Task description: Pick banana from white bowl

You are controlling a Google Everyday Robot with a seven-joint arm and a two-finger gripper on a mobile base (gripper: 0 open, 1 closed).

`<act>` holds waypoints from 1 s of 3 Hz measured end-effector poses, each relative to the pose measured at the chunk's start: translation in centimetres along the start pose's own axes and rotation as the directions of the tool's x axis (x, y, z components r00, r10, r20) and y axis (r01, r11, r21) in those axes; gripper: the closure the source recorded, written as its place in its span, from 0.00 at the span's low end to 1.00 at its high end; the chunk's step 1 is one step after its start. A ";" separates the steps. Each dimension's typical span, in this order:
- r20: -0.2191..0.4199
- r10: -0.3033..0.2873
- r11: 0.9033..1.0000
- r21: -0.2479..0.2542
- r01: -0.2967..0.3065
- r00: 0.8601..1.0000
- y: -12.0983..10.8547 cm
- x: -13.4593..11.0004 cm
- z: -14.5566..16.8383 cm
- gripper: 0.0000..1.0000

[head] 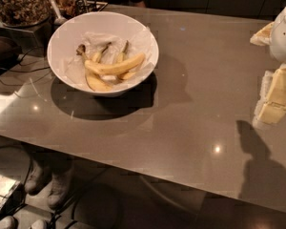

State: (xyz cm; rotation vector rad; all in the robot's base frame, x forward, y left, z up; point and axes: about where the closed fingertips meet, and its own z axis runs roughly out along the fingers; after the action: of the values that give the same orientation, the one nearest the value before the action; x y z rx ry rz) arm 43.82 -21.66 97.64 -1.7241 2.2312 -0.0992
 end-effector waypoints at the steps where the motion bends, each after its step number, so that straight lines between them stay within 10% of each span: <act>1: 0.000 0.000 1.000 0.000 0.000 1.000 0.0 0.0 0.0 0.00; 3: -0.092 -0.026 1.000 0.010 0.027 0.995 -1.1 -4.0 0.1 0.00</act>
Offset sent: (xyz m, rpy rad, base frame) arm 0.0064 0.0139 0.0054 -0.0894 0.0132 -0.0275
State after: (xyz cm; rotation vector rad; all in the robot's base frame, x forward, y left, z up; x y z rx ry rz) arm 45.78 -18.10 98.71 -1.7770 2.2684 -0.1998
